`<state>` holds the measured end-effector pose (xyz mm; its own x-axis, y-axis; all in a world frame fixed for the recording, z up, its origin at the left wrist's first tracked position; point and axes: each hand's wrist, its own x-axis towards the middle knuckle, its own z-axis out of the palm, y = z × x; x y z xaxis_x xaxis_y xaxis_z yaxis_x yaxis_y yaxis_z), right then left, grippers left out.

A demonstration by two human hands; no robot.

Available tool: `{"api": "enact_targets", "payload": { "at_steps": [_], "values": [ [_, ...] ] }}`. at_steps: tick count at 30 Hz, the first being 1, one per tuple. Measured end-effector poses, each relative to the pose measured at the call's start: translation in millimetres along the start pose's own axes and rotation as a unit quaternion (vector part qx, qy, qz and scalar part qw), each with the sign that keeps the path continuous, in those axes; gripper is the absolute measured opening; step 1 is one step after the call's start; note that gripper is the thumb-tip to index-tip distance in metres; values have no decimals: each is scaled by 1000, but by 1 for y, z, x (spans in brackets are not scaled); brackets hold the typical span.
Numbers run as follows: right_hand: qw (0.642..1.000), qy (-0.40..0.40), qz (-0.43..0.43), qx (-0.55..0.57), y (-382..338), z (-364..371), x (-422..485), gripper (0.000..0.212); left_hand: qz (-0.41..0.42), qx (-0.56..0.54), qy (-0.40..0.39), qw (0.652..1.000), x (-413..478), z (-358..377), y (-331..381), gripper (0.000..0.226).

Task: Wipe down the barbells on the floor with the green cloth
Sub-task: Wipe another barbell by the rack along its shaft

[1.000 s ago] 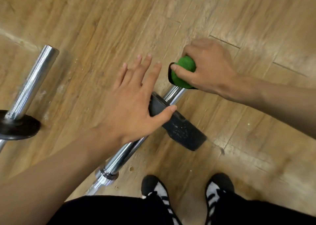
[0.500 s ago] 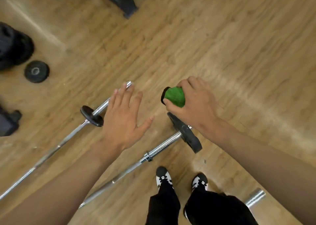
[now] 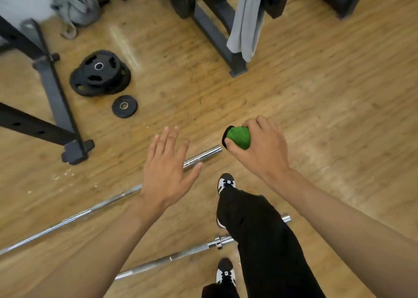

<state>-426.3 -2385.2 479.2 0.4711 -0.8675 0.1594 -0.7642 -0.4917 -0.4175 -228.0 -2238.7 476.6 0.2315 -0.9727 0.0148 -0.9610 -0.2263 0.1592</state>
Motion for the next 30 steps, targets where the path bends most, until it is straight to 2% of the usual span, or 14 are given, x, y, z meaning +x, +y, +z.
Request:
{"api": "enact_targets", "payload": {
  "at_steps": [4,11,19,24,26,30],
  "values": [
    [1000,-13,15,12,-26,19,63,66,-40,2,-5,999,42,-3,-28,87],
    [998,-53,28,30,-19,121,166,70,-68,3,-48,997,130,75,-84,89],
    [985,-163,47,25,-19,191,177,57,-108,-16,-101,989,133,102,-129,91],
    [982,-176,57,31,-36,217,179,55,-82,-2,-134,988,116,101,-161,89],
    [981,-164,94,45,-33,226,182,62,-66,7,-159,985,114,108,-176,90],
    [964,-111,229,78,-13,234,171,70,-41,17,-215,975,115,119,-208,96]
  ]
}}
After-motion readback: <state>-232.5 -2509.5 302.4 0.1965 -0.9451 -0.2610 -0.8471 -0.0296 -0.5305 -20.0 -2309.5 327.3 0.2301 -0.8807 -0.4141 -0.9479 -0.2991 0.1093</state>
